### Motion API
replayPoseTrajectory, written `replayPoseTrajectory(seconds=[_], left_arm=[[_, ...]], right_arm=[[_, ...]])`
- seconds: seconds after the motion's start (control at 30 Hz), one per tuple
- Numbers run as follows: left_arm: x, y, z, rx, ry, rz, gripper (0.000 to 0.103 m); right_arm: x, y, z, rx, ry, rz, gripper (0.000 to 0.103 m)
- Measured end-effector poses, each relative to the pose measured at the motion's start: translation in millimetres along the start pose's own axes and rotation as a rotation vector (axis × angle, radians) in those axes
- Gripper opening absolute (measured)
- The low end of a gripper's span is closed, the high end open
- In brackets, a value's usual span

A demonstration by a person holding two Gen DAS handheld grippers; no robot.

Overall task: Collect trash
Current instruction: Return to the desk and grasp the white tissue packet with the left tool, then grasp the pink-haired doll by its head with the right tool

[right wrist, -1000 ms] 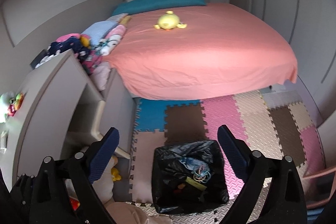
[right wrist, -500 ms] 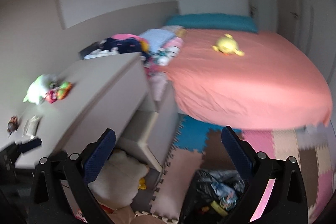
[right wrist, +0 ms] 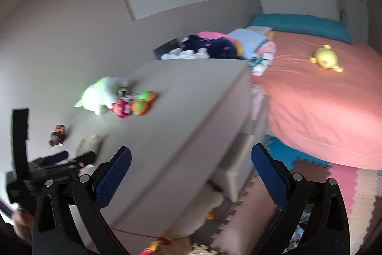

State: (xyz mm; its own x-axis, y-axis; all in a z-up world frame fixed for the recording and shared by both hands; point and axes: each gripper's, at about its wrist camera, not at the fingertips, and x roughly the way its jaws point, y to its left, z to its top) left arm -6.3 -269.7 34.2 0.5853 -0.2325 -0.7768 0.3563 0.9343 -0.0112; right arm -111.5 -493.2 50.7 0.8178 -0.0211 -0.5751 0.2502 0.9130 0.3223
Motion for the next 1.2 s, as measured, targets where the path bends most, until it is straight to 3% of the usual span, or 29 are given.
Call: replayPoseTrajectory(seconds=[0.23,0.4,0.5,0.7,0.77,0.87,1.1,1.2], left_arm=[[30,33,9,-0.068,0.052,0.0,0.096],[49,41,18,-0.068,0.089,-0.024,0.058],[52,44,21,-0.043,0.071,-0.013,0.043],[52,62,24,-0.015,0.082,-0.07,0.037],[53,70,26,-0.015,0.098,-0.074,0.037],[53,82,26,-0.012,0.107,-0.055,0.037],[51,83,19,0.011,0.069,-0.026,0.039],[50,88,18,-0.006,0.051,-0.059,0.038]], right_arm=[[36,60,29,-0.164,0.001,0.06,0.1],[67,94,46,-0.259,0.021,0.085,0.1],[87,114,52,-0.334,0.034,0.091,0.1],[133,150,52,-0.503,0.111,0.11,0.086],[148,158,52,-0.54,0.135,0.105,0.071],[176,169,54,-0.582,0.181,0.085,0.061],[219,181,53,-0.611,0.258,0.059,0.055],[230,183,50,-0.615,0.275,0.036,0.05]])
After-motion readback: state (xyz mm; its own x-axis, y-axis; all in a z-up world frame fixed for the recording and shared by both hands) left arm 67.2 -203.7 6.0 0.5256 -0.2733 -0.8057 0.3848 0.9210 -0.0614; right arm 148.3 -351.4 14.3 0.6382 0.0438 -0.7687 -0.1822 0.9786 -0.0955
